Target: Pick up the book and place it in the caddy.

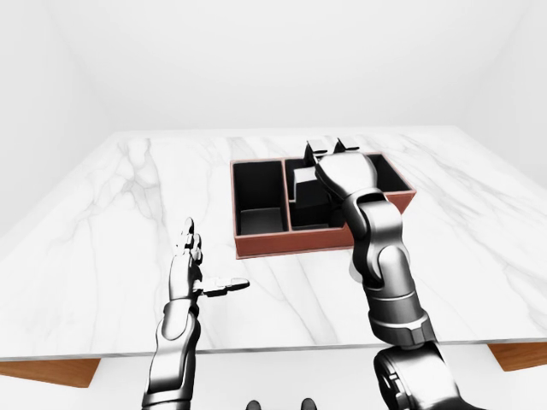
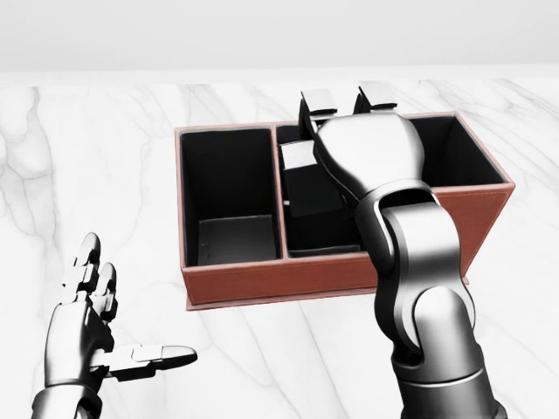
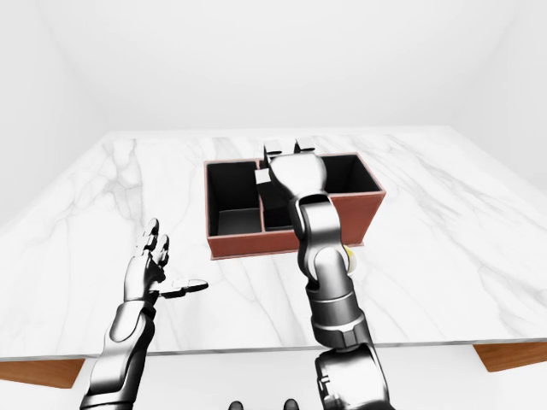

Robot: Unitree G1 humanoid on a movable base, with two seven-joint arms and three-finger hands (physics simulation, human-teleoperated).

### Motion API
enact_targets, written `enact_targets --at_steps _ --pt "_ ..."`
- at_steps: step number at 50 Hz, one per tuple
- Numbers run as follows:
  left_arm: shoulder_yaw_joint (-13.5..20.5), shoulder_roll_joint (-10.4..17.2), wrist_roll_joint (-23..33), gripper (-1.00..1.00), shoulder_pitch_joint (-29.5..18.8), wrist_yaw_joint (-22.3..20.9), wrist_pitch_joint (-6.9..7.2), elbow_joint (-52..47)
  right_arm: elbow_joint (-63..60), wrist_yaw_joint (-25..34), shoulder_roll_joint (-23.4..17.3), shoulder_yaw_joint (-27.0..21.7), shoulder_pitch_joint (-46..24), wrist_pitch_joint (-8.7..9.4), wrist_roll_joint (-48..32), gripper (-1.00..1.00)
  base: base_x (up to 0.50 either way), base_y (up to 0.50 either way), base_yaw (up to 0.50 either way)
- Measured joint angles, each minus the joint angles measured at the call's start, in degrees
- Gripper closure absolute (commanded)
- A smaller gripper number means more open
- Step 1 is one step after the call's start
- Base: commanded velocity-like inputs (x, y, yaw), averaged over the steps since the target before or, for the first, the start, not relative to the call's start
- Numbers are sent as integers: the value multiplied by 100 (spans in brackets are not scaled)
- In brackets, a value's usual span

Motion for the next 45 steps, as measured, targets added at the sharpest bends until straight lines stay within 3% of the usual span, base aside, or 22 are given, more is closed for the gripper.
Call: enact_targets --at_steps 45 --pt "5 3 -20 -100 -11 4 -21 32 993 -848 -80 4 -118 0 303 100 0 0 0"
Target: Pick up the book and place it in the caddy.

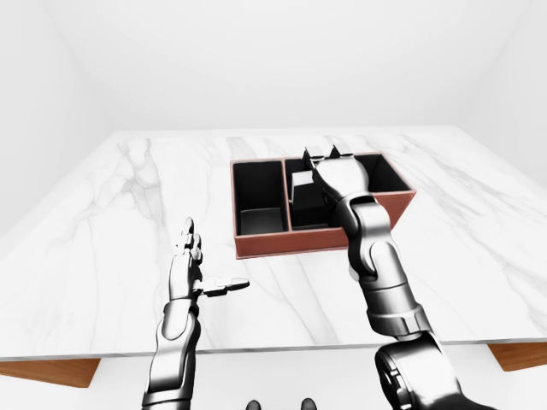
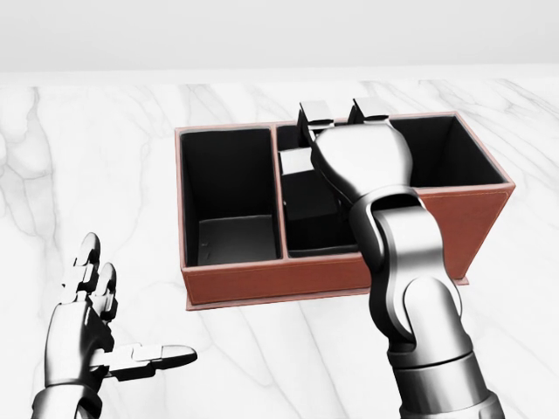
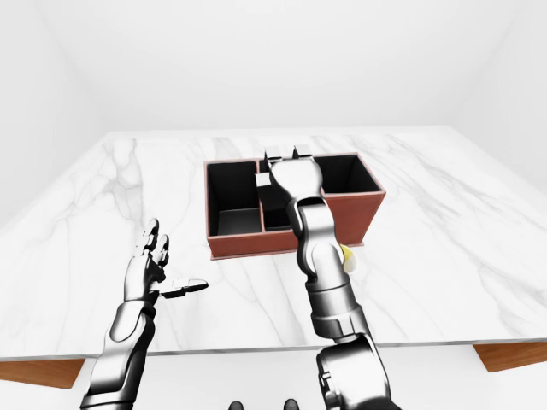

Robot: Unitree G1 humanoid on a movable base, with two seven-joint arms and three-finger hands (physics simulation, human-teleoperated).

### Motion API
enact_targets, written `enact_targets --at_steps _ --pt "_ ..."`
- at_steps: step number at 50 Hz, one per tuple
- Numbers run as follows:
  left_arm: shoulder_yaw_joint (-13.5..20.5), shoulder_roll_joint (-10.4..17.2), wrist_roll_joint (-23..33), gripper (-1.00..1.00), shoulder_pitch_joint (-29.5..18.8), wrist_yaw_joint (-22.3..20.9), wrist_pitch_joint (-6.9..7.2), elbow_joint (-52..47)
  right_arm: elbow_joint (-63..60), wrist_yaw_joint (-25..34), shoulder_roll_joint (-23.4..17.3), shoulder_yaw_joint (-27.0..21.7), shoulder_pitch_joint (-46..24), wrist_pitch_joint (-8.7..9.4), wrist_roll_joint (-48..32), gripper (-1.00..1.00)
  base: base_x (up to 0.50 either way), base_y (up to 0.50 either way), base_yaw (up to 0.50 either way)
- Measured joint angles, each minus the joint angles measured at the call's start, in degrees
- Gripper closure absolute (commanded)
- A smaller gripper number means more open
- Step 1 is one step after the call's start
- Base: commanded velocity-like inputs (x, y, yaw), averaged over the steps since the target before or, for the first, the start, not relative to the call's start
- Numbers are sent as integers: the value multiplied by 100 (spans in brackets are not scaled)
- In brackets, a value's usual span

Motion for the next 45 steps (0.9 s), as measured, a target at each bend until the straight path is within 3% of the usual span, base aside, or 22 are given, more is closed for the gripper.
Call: enact_targets --at_steps 45 --pt "20 4 -28 -100 14 -10 66 -72 1251 -678 -150 41 -535 0 425 100 0 0 0"
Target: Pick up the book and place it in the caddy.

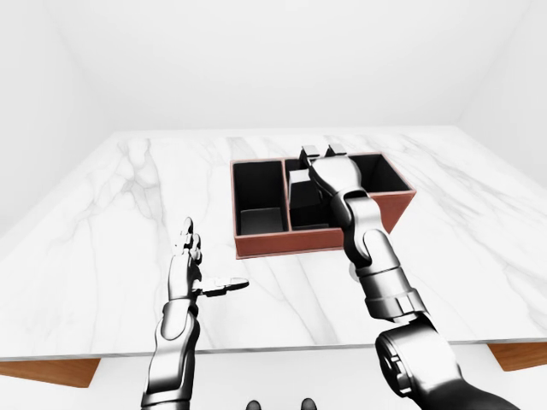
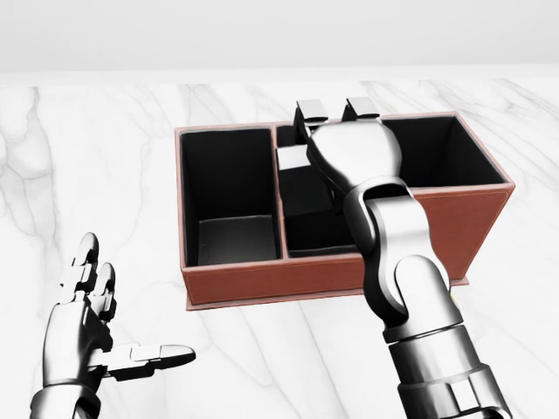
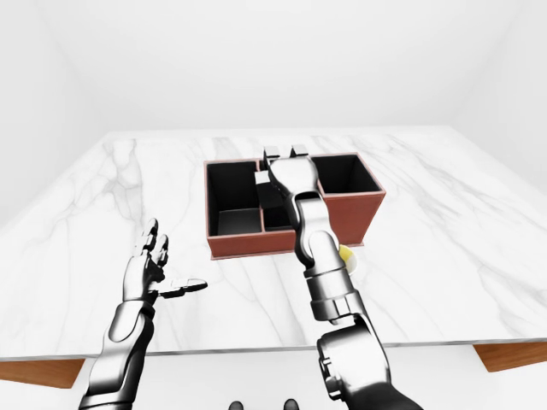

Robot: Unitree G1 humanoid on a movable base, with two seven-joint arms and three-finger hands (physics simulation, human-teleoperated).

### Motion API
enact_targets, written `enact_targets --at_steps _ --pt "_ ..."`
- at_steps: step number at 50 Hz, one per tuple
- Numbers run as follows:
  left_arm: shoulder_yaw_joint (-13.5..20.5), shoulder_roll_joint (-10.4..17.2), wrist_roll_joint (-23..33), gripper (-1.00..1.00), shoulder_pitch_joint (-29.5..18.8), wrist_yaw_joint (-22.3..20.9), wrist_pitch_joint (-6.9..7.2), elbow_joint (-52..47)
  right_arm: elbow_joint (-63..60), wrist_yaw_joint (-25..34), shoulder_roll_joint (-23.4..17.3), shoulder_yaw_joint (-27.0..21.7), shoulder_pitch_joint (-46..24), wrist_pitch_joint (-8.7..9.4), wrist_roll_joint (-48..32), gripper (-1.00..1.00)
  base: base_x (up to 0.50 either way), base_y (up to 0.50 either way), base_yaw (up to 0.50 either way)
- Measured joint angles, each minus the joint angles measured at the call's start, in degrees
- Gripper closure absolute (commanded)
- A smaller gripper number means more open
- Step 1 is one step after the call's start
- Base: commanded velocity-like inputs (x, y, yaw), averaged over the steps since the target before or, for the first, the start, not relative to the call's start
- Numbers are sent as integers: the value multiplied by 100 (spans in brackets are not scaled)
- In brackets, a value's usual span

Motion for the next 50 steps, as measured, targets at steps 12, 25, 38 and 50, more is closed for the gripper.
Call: enact_targets --at_steps 12,25,38,50 --pt "0 1 5 -100 -22 2 -39 62 42 -4 -45 -17 -12 0 -93 100 0 0 0" --pt "-20 -8 15 -100 -23 19 -59 80 242 -169 -66 -40 -112 0 -78 100 0 0 0" --pt "-19 -4 10 -100 -32 18 -78 108 793 -588 -100 -49 -262 0 174 100 0 0 0" --pt "-9 4 2 -100 -46 9 -131 177 1473 -1069 -158 -36 -392 0 503 100 0 0 0"
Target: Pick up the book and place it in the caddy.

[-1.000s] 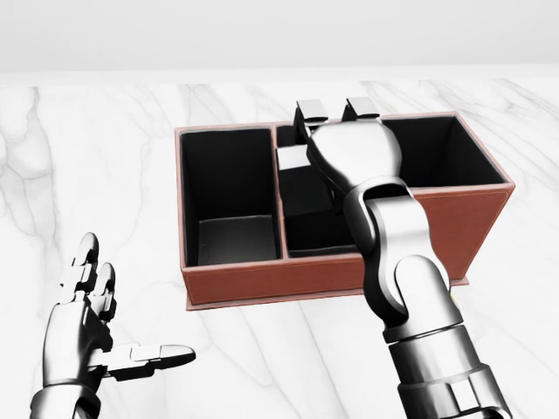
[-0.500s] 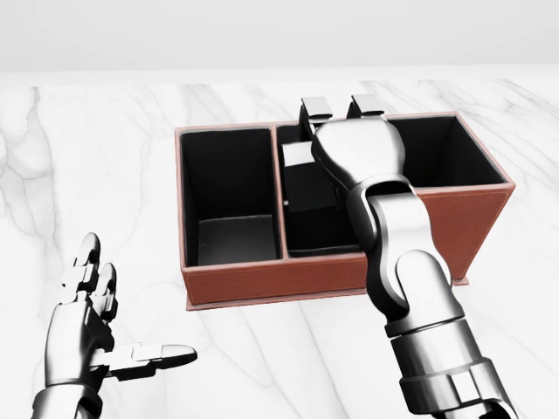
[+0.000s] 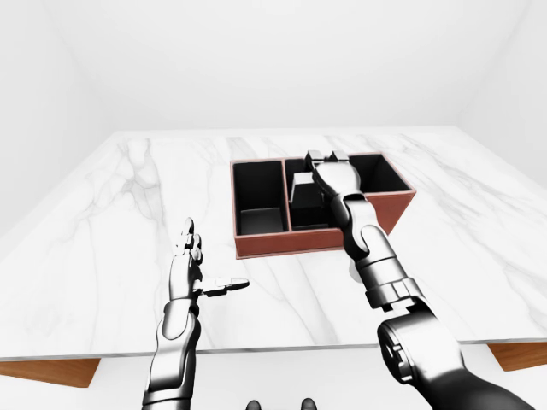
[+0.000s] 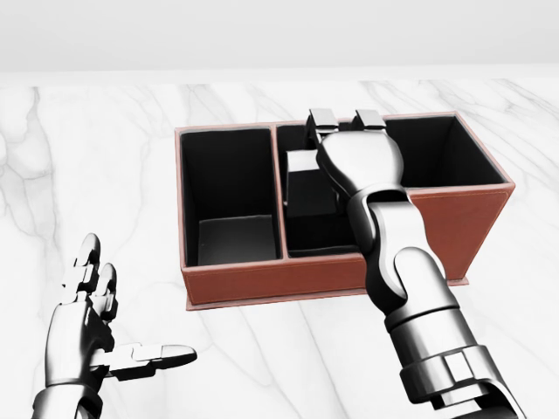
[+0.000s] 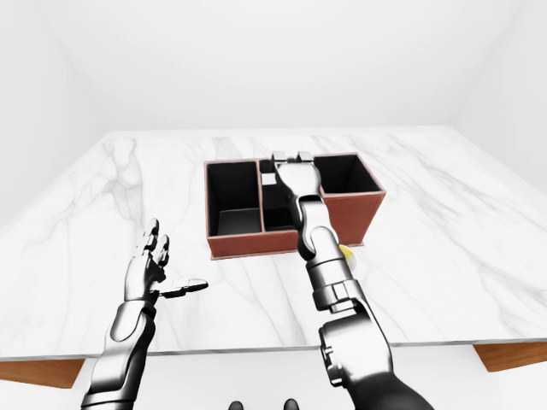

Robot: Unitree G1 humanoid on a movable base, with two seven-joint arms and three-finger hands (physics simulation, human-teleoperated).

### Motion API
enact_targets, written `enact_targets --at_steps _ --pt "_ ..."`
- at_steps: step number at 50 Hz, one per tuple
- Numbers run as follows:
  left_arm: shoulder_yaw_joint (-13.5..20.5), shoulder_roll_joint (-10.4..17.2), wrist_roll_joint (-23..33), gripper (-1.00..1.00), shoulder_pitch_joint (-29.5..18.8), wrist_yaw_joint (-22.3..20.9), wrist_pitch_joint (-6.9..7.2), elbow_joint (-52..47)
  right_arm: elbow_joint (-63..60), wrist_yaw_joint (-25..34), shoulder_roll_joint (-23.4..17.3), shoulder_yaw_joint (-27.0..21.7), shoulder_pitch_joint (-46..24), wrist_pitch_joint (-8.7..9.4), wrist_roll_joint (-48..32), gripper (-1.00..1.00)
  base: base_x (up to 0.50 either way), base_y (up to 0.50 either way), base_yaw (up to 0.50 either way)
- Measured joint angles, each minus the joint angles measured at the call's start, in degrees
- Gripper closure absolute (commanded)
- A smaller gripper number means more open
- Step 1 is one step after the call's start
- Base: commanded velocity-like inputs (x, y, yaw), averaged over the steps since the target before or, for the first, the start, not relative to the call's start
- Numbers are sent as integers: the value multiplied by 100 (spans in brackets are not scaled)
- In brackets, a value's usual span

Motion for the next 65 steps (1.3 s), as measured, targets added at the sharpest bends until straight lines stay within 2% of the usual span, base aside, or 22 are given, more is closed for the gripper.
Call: enact_targets --at_steps 19,51,65 --pt "-4 0 0 -100 6 3 15 -19 727 -472 -89 42 -108 0 363 100 0 0 0" --pt "-3 -8 3 -100 40 0 88 -129 1311 -840 3 125 -351 0 470 100 0 0 0" --pt "1 -6 2 -100 9 -1 17 -28 1603 -1065 2 123 -479 0 511 100 0 0 0"
